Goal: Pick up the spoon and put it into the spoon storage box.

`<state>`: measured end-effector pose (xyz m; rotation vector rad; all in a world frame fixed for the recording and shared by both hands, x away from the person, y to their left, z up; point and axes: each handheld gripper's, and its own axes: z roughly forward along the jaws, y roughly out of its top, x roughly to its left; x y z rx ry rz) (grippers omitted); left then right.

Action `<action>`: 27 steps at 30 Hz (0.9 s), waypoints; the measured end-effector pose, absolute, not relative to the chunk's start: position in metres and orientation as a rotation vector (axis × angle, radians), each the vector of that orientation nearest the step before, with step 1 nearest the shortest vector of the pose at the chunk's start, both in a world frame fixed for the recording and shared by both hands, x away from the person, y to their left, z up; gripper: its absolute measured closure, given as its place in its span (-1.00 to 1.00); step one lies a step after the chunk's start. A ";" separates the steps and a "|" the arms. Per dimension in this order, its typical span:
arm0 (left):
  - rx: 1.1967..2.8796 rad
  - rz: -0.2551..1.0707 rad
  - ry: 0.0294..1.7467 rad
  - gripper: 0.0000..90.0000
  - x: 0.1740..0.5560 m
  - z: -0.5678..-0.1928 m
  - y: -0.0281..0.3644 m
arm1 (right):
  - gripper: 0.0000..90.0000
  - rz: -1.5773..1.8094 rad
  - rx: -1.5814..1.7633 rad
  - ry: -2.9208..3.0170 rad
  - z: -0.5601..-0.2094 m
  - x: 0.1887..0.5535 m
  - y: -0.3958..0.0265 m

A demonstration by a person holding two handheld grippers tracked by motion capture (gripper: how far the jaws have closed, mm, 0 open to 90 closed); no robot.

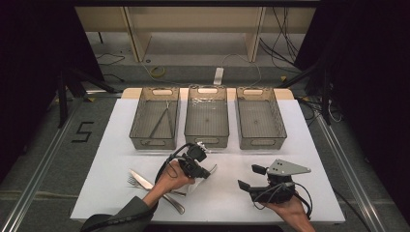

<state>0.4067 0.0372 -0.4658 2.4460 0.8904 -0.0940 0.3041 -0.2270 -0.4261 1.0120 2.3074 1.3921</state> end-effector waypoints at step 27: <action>2.250 0.025 0.925 0.90 0.424 -0.427 0.069 | -0.42 1.388 1.014 2.308 -0.426 0.304 -0.227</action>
